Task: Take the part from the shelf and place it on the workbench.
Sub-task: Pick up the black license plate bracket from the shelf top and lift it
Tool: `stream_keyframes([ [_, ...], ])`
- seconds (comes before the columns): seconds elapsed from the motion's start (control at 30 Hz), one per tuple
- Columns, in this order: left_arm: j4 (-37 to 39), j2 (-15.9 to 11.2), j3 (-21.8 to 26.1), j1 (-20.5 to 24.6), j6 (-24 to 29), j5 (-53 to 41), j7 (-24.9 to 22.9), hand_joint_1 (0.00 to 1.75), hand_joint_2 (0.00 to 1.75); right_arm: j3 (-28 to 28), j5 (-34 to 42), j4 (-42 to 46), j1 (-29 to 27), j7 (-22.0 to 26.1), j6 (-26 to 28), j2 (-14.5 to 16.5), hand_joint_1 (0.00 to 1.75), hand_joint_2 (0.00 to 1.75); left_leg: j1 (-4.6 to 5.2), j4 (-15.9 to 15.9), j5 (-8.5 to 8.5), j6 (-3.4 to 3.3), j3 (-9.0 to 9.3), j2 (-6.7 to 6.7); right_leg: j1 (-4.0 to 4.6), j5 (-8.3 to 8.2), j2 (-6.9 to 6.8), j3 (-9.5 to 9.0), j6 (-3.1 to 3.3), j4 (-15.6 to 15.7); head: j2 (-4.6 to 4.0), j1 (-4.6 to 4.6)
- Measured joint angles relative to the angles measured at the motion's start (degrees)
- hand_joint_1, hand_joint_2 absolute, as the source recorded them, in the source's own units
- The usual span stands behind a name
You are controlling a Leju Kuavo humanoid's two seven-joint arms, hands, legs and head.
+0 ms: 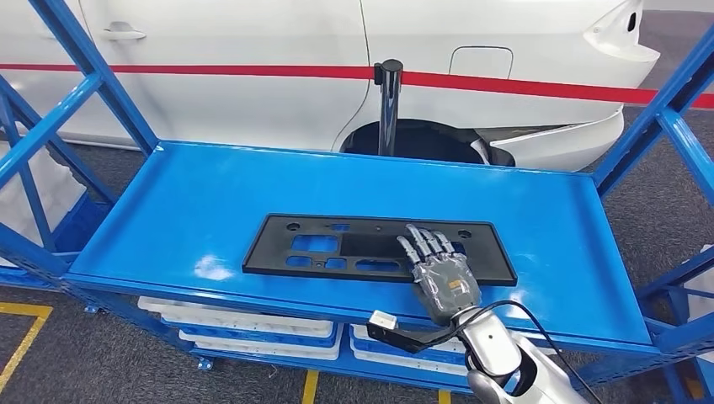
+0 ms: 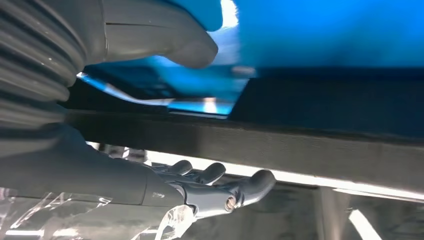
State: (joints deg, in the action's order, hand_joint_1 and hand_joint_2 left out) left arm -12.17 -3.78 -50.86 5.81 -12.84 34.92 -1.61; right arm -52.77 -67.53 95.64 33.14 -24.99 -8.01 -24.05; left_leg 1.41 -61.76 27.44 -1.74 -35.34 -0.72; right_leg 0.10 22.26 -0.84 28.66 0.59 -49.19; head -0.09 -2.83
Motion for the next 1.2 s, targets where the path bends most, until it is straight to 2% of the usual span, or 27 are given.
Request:
stream_keyframes([
  [0.03, 0.0, 0.0, 0.0, 0.0, 0.0, 0.0, 0.0, 0.0, 0.0, 0.3, -0.7, -0.4, 0.0, -0.5, 0.2, -0.3, 1.32, 1.75, -0.48, -4.6, 1.87, 0.46, -2.0, 0.07, -0.15, -0.03, 0.02, 0.05, -0.04, 0.0, 0.0, -0.01],
  [0.07, 0.0, 0.0, 0.0, -0.1, 0.0, 0.0, 0.0, 0.0, 0.0, 0.6, -1.3, -0.8, 0.0, -1.0, 0.4, -0.6, 1.75, 1.75, -0.92, -7.5, 2.7, 0.86, -3.15, 0.13, -0.36, -0.07, 0.03, 0.09, -0.13, 0.0, 0.0, -0.01],
  [0.1, 0.0, 0.0, 0.0, -0.2, 0.0, 0.0, 0.0, 0.0, 0.0, 0.9, -1.8, -1.1, -0.1, -1.4, 0.6, -0.9, 1.75, 1.75, -1.33, -7.7, 2.29, 1.23, -2.98, 0.19, -0.54, -0.11, 0.08, 0.1, -0.27, -0.1, 0.0, -0.01],
  [0.13, 0.0, 0.0, 0.0, -0.2, 0.0, 0.0, 0.0, 0.0, 0.0, 1.3, -2.1, -1.4, -0.1, -1.7, 0.9, -1.1, 1.75, 1.75, -1.72, -5.0, 0.78, 1.54, -1.46, 0.23, -0.73, -0.15, 0.12, 0.08, -0.46, -0.1, 0.0, -0.02],
  [0.2, 0.0, 0.0, 0.0, -0.1, 0.0, 0.0, 0.0, 0.0, 0.0, 2.5, -2.5, -1.8, -0.2, -2.3, 1.7, -1.7, 1.75, 1.75, -2.21, 4.9, -2.97, 1.89, 4.01, 0.25, -0.84, -0.13, 0.22, 0.01, -1.05, -0.2, 0.0, -0.03],
  [0.23, 0.0, 0.0, 0.0, 0.0, 0.0, 0.0, 0.0, 0.0, 0.0, 3.2, -2.6, -2.0, -0.3, -2.6, 2.1, -2.0, 1.75, 1.75, -2.27, 8.9, -4.17, 1.76, 6.21, 0.22, -0.8, -0.09, 0.24, 0.03, -1.45, -0.3, 0.0, 0.01],
  [0.27, 0.0, 0.0, 0.0, 0.1, 0.0, 0.0, 0.0, 0.0, 0.0, 3.9, -2.6, -2.1, -0.3, -2.7, 2.3, -2.4, 1.75, 1.75, -2.24, 11.4, -4.75, 1.54, 7.55, 0.19, -0.73, -0.08, 0.24, 0.08, -1.85, -0.3, 0.0, 0.07],
  [0.37, 0.0, 0.0, -0.1, -0.1, 0.0, -0.1, 0.0, 0.0, 0.0, 5.4, -2.6, -2.4, -0.5, -2.9, 2.6, -3.4, 1.75, 1.75, -2.04, 12.6, -5.2, 0.33, 7.95, 0.15, -0.9, -0.1, 0.26, 0.26, -2.89, -0.5, 0.0, 0.27],
  [0.4, 0.0, 0.0, -0.1, -0.1, 0.0, -0.2, 0.0, 0.0, 0.0, 5.8, -2.6, -2.4, -0.6, -2.9, 2.6, -3.6, 1.75, 1.75, -2.05, 12.7, -5.42, -0.12, 7.95, 0.19, -1.04, 0.61, 0.29, 0.66, -3.16, -1.4, 0.0, 0.31],
  [0.43, 0.0, 0.0, -0.1, -0.1, 0.0, -0.3, 0.0, 0.0, 0.0, 6.2, -2.6, -2.5, -0.8, -2.9, 2.6, -3.8, 1.75, 1.75, -2.1, 12.9, -5.66, -0.54, 7.91, 0.24, -1.15, 2.1, 0.34, 1.66, -3.39, -3.6, 0.0, 0.31],
  [0.47, 0.0, 0.0, -0.1, 0.0, 0.1, -0.3, 0.1, 0.0, 0.0, 6.5, -2.6, -2.5, -0.9, -2.9, 2.6, -4.0, 1.75, 1.75, -2.12, 13.0, -5.83, -0.84, 7.83, 0.28, -1.24, 4.26, 0.4, 3.33, -3.59, -7.3, 0.0, 0.32],
  [0.53, 0.0, 0.0, -0.1, 0.1, 0.5, -0.3, 0.1, 0.0, 0.0, 7.0, -2.6, -2.5, -1.2, -2.9, 2.6, -4.3, 1.75, 1.75, -2.07, 13.0, -5.95, -1.11, 7.58, 0.3, -1.25, 8.55, 0.48, 7.54, -3.92, -16.7, 0.0, 0.33],
  [0.57, 0.0, 0.0, -0.1, 0.0, 0.7, -0.3, 0.1, 0.0, 0.0, 7.1, -2.6, -2.6, -1.4, -2.9, 2.6, -4.4, 1.75, 1.75, -2.06, 12.9, -5.96, -1.12, 7.53, 0.29, -1.29, 9.43, 0.5, 8.9, -4.04, -19.7, 0.0, 0.33],
  [0.6, 0.0, 0.0, -0.1, 0.0, 0.8, -0.4, 0.2, 0.0, 0.0, 7.2, -2.5, -2.6, -1.5, -2.9, 2.7, -4.5, 1.75, 1.75, -2.11, 12.9, -5.97, -1.11, 7.54, 0.28, -1.34, 9.11, 0.5, 9.1, -4.13, -20.3, 0.0, 0.33],
  [0.63, 0.0, 0.0, -0.1, -0.1, 0.8, -0.4, 0.2, 0.0, 0.0, 7.4, -2.4, -2.6, -1.5, -2.8, 2.7, -4.5, 1.75, 1.75, -2.2, 12.9, -5.96, -1.05, 7.59, 0.26, -1.44, 7.63, 0.48, 7.92, -4.19, -18.1, 0.0, 0.33],
  [0.7, 0.0, 0.0, -0.2, 0.0, 0.8, -0.4, 0.2, 0.0, 0.0, 7.9, -2.0, -2.6, -1.5, -2.7, 2.8, -4.6, 1.75, 1.75, -2.31, 12.8, -5.88, -0.65, 7.74, 0.16, -1.79, 3.65, 0.42, 3.1, -4.36, -9.0, 0.0, 0.34],
  [0.73, 0.0, 0.0, -0.2, 0.0, 0.8, -0.4, 0.2, 0.0, 0.0, 8.1, -1.8, -2.6, -1.4, -2.7, 2.9, -4.6, 1.75, 1.75, -2.25, 12.6, -5.78, -0.3, 7.74, 0.1, -1.89, 2.26, 0.54, 1.0, -4.32, -4.8, 0.0, 0.32],
  [0.77, 0.0, -0.1, -0.2, 0.1, 0.7, -0.4, 0.2, 0.0, 0.0, 8.3, -1.6, -2.6, -1.4, -2.7, 3.0, -4.6, 1.75, 1.75, -2.15, 12.6, -5.74, 0.12, 7.73, 0.06, -1.94, 1.58, 0.66, -0.21, -4.19, -2.3, 0.0, 0.3],
  [0.87, 0.0, -0.1, -0.2, 0.1, 0.7, -0.5, 0.2, 0.0, 0.0, 8.7, -1.4, -2.6, -1.4, -2.5, 3.7, -4.6, 1.75, 1.75, -2.26, 12.7, -5.85, 1.16, 7.61, 0.04, -1.65, 1.19, 0.95, -0.41, -3.04, -1.2, 0.0, 0.2],
  [0.9, 0.0, -0.1, -0.2, 0.1, 0.7, -0.7, 0.2, 0.0, 0.0, 8.9, -1.6, -2.6, -1.4, -2.4, 4.4, -4.6, 1.75, 1.75, -2.42, 12.1, -5.35, 1.38, 7.31, 0.12, -1.59, 1.04, 0.92, -0.35, -2.63, -1.2, 0.0, 0.18],
  [0.93, 0.0, -0.1, -0.2, 0.1, 0.6, -0.8, 0.2, 0.0, 0.0, 9.1, -2.0, -2.5, -1.3, -2.2, 5.4, -4.6, 1.75, 1.75, -2.51, 10.2, -4.08, 1.57, 6.41, 0.2, -1.57, 0.87, 0.86, -0.27, -2.24, -1.1, 0.0, 0.16],
  [0.97, 0.0, -0.1, -0.2, 0.1, 0.4, -1.0, 0.2, 0.0, 0.0, 9.3, -2.3, -2.3, -1.2, -2.0, 6.5, -4.7, 1.75, 1.75, -2.55, 6.7, -2.07, 1.73, 4.81, 0.28, -1.54, 0.73, 0.8, -0.15, -1.94, -1.1, 0.0, 0.13],
  [1.03, 0.0, 0.0, -0.3, 0.1, 0.1, -1.3, 0.2, 0.0, 0.0, 10.0, -1.8, -1.2, -0.8, -1.6, 8.4, -5.0, 1.75, 1.75, -2.5, -2.9, 2.44, 1.93, 0.32, 0.34, -1.29, 0.57, 0.78, 0.22, -1.55, -1.1, 0.0, 0.1],
  [1.07, 0.0, 0.0, -0.3, 0.0, 0.1, -1.3, 0.2, 0.0, 0.0, 10.4, -0.6, -0.4, -0.3, -1.2, 8.9, -5.2, 1.75, 1.75, -2.48, -6.6, 3.68, 1.93, -1.42, 0.34, -1.13, 0.52, 0.81, 0.38, -1.44, -1.1, 0.0, 0.1],
  [1.1, 0.0, 0.0, -0.4, 0.0, 0.1, -1.3, 0.2, 0.0, 0.0, 10.8, 1.3, 0.8, 0.6, -0.7, 9.1, -5.4, 1.75, 1.75, -2.43, -7.9, 3.75, 1.81, -2.07, 0.34, -0.96, 0.48, 0.87, 0.48, -1.37, -1.2, 0.0, 0.11],
  [1.13, 0.0, 0.0, -0.5, -0.1, 0.1, -1.3, 0.4, 0.0, 0.0, 11.3, 3.6, 2.3, 1.8, -0.3, 9.0, -5.5, 1.75, 1.75, -2.32, -6.6, 2.66, 1.54, -1.41, 0.34, -0.81, 0.45, 0.97, 0.51, -1.33, -1.2, 0.0, 0.11],
  [1.2, 0.0, -0.1, -0.7, 0.0, 0.1, -1.3, 0.7, 0.0, 0.87, 12.2, 7.7, 5.5, 4.8, -0.1, 8.0, -5.6, 1.75, 1.75, -1.83, 2.0, -1.41, 0.44, 2.96, 0.33, -0.59, 0.4, 1.17, 0.41, -1.31, -1.1, 0.0, 0.11],
])
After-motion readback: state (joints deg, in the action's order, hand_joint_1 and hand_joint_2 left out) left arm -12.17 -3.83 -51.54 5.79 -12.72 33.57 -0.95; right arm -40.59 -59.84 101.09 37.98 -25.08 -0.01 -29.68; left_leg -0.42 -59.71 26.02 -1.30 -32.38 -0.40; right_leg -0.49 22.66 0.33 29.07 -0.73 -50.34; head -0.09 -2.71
